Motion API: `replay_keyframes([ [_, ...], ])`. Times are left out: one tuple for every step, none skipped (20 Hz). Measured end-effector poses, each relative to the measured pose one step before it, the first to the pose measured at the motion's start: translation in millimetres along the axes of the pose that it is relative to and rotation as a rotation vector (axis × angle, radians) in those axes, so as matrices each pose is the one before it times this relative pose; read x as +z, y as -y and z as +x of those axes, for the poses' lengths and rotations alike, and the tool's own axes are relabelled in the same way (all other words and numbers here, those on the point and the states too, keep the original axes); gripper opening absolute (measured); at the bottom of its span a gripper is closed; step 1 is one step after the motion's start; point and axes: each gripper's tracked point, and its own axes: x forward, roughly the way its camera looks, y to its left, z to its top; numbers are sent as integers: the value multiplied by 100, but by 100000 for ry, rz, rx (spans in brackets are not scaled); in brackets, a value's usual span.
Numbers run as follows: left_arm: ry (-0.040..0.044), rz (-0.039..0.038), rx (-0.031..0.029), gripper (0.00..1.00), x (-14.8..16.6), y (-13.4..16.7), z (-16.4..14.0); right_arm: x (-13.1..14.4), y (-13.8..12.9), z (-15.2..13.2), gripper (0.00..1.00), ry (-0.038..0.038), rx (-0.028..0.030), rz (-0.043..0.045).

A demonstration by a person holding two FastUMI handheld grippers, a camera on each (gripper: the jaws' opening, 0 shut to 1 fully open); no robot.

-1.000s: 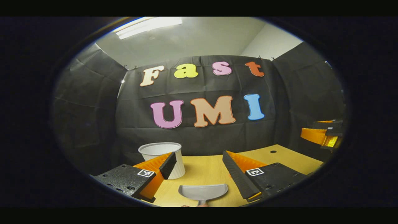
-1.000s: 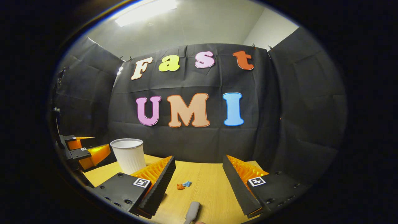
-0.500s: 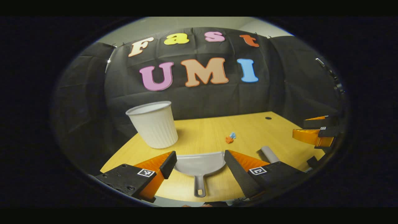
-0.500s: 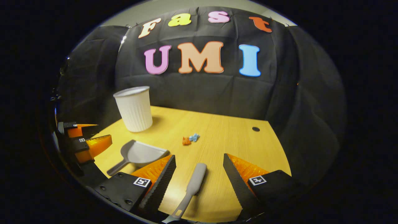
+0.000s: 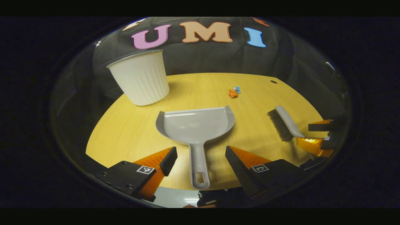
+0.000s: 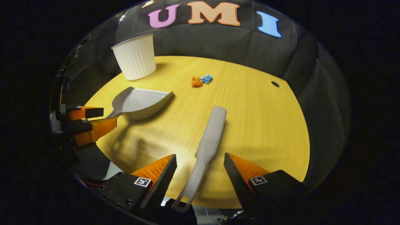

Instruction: Pick up the small broom and dustpan from the desktop, sweep the trash into the dustpan with the broom, and then empty the trash into the garbage bin.

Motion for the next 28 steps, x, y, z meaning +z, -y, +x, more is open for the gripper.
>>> replay_keyframes([
  [-1771, 1068, -998, 96, -204, 119, 81, -182, 21, 313, 96, -3838, 73, 644],
  [-1767, 880, -323, 96, -295, -56, -47, -368, -238, -57, 95, -4352, -518, 1136],
  [-1512, 263, -485, 96, -225, 33, -27, -184, -174, 20, 87, -3327, -66, 1300],
  [-1600, -414, -386, 96, -172, 48, -48, -148, -385, 41, 87, -3698, 475, 1746],
  [-1485, -496, -462, 96, -115, 31, -20, -9, -276, 486, 80, -2177, 493, 1511],
  [-1194, -186, -400, 96, -96, 111, 81, 0, -3, 324, 78, -2086, 258, 844],
  [-1220, 241, 69, 96, -33, -83, 2, 151, 221, 378, 75, -1332, -151, 145],
  [-1174, 275, 81, 96, -189, -109, 206, 402, 20, 165, 75, -319, -526, -319],
  [-1485, 278, -1591, 95, -175, 200, 147, 521, 137, 149, 70, 147, -1140, -658],
  [-1949, -638, -1167, 94, -348, 196, -124, 247, 235, 171, 66, -274, -1408, -691],
  [-1283, -1341, -1120, 84, -98, 140, -16, 85, 215, 6, 50, -651, -1184, -652],
  [-1043, -1193, -489, 77, -92, 200, -90, 213, 177, -99, 45, 446, -675, -269],
  [-114, -140, -596, 60, 4, -35, 127, 229, -44, 279, 32, -176, 1081, -527],
  [-90, -1077, -1235, 54, -16, 64, 286, -68, 42, -252, 31, 428, -368, 410],
  [199, -1264, 126, 39, 293, -143, -8, 178, -124, 40, 26, -107, 844, -133],
  [-219, -607, -136, 37, -273, -190, -411, 38, 32, 17, 25, -51, 999, 459],
  [1385, -289, -1678, 32, 353, 117, -201, 404, 226, 24, 22, 711, 657, 740],
  [906, 1613, -876, 31, 370, -132, 120, 519, 269, 94, 21, 1364, 294, 1137],
  [5, 2860, -1127, 29, 221, -136, 59, 681, 222, 68, 19, 1090, 376, 964],
  [2278, 2013, -923, 28, 659, -263, 411, 936, 359, -1, 19, 1521, -113, 1264],
  [2722, 1696, -906, 25, 756, 23, 445, 1195, 547, 64, 19, 1720, -731, 724],
  [342, 2970, -2401, 25, 424, 298, 360, 1510, 678, 302, 19, 2389, -1054, 821],
  [2776, 3147, -1635, 24, 789, 73, 527, 1473, 590, -195, 19, 2932, -735, 606],
  [1056, 3605, -895, 24, 493, -30, 482, 1780, 519, 60, 19, 1862, -698, 200],
  [695, 4178, -1242, 23, 297, -37, 401, 2123, 496, 654, 19, 2553, -1120, -535],
  [-707, 2512, -1136, 26, -8, -126, 203, 1750, 503, 625, 19, 1119, -1296, -1863],
  [-250, 1583, -1075, 26, 76, 46, 64, 1740, 479, 747, 19, 481, -1358, -2185],
  [-1236, 1339, -947, 23, -65, 17, -264, 1827, 500, 679, 19, 201, -1503, -2298],
])
